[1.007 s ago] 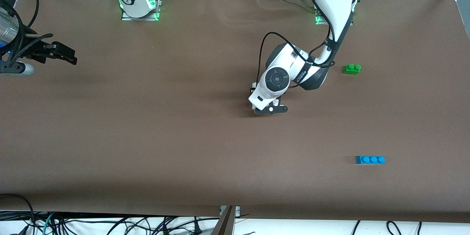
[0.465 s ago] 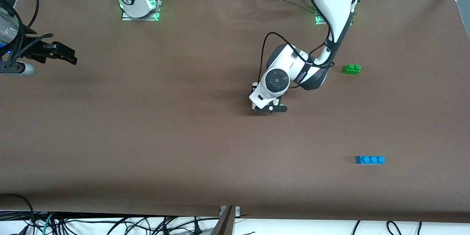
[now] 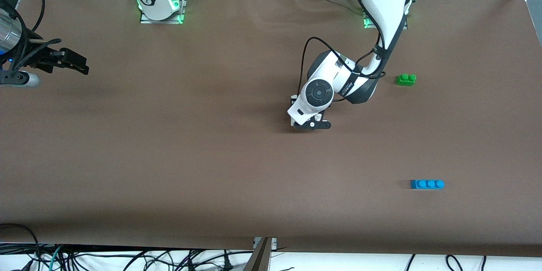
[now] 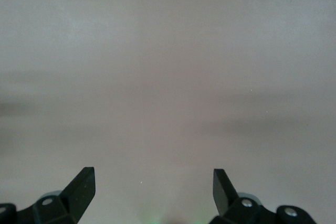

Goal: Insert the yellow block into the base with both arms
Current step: 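Lower and press the yellow brick onto the plate studs with the left gripper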

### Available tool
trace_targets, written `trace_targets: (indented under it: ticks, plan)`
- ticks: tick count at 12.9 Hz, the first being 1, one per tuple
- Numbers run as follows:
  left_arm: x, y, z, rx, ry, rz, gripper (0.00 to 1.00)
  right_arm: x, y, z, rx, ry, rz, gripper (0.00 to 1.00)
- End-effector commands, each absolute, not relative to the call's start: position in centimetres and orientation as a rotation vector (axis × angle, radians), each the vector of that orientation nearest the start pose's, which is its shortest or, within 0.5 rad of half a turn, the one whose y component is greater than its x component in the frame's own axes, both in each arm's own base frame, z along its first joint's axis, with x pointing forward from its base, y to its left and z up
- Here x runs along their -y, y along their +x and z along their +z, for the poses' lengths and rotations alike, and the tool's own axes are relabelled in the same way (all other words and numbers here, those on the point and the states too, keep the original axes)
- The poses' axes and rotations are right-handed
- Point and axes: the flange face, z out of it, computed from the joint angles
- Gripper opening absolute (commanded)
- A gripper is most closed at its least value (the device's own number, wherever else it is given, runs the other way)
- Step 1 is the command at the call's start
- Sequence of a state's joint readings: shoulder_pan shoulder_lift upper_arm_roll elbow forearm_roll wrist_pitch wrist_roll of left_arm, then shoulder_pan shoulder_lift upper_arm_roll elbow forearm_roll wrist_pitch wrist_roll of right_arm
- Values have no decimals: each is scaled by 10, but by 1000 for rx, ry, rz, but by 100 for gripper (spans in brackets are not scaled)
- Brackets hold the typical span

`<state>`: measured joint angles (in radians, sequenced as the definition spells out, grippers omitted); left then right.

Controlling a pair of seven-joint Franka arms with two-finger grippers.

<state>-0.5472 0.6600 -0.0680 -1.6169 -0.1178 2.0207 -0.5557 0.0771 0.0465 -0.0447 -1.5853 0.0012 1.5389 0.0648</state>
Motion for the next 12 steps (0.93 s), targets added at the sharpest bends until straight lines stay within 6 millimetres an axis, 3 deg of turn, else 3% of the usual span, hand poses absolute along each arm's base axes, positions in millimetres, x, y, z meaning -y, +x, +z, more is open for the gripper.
trace_targets:
  ticks: [1, 6, 7, 8, 10, 12]
  plan:
    - [386, 536, 215, -11, -3085, 469, 25, -17, 561, 593, -48, -3147, 152, 99]
    - [389, 533, 202, -18, -3079, 476, 31, -17, 561, 593, -46, -3147, 152, 99]
    - [389, 532, 203, -12, -3078, 477, 58, -17, 561, 593, -48, -3147, 152, 99]
    - [388, 532, 205, -11, -3074, 485, 100, -17, 561, 593, -48, -3147, 152, 99]
    - [386, 532, 212, 9, -3065, 501, 100, -17, 561, 593, -46, -3147, 152, 99]
    - [380, 533, 235, 15, -3047, 540, 100, -20, 560, 593, -44, -3147, 156, 99]
